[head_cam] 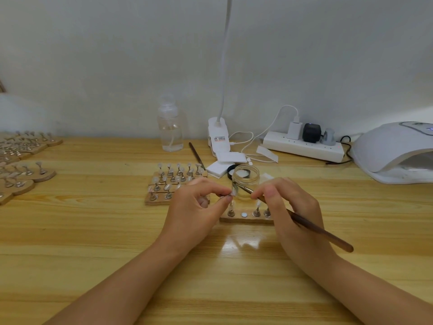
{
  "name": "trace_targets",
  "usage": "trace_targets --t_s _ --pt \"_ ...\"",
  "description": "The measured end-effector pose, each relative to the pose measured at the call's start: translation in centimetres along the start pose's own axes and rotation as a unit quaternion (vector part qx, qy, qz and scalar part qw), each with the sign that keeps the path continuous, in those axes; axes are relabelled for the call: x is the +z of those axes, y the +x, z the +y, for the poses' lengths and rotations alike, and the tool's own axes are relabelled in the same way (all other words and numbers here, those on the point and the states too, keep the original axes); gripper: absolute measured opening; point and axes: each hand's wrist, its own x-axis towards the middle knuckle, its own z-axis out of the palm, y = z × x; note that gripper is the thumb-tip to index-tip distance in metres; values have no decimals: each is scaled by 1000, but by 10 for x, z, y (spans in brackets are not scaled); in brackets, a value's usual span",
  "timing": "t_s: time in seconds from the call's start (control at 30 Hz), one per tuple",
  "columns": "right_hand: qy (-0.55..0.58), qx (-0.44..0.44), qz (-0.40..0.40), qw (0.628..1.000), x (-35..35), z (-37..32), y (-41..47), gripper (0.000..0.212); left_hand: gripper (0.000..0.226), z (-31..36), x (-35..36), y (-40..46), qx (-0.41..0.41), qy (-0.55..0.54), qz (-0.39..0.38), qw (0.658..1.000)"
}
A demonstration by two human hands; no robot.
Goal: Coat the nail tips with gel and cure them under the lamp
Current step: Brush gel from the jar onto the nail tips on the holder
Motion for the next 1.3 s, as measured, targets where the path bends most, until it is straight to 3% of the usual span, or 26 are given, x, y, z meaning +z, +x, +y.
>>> trace_targets --t_s 1.0,1.3 --pt "49 -10 15 999 -3 0 -3 39 22 -2 0 1 6 -13 3 1000" --pt "40 25 -3 999 0 1 -2 40 22 -3 0 1 0 -11 6 1000"
